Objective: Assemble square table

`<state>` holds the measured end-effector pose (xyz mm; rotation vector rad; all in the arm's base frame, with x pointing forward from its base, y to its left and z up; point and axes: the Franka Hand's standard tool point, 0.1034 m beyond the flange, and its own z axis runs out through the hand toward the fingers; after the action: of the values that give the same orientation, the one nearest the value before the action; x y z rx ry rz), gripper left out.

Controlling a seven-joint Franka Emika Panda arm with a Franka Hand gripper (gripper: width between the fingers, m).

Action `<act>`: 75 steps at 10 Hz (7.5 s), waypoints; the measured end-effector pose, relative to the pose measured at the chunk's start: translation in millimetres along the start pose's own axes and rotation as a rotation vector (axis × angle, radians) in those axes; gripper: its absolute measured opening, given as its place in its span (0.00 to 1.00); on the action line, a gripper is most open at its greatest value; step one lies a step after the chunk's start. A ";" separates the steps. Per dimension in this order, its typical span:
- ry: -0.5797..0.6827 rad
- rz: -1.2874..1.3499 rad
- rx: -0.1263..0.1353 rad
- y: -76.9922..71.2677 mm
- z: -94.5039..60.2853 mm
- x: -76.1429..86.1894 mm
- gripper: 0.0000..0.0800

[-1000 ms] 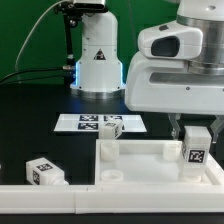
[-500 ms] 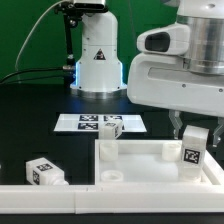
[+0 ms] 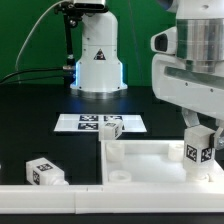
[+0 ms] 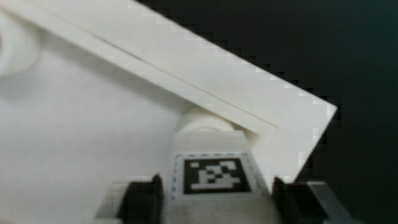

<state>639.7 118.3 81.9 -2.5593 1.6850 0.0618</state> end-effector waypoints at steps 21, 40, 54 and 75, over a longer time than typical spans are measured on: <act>0.062 -0.861 0.045 -3.9 -9.4 5.2 0.36; 0.090 -0.799 0.071 -6.7 -8.5 -2.0 0.81; 0.032 -0.055 0.069 3.3 -1.8 16.0 0.36; 0.138 -0.755 0.038 -3.0 -0.1 6.3 0.36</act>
Offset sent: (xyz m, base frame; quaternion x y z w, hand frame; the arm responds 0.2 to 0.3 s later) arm 0.0000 0.0000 0.0000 0.0000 0.0000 -0.0650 0.9979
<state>644.9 113.7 81.6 -3.0272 0.6352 -0.1919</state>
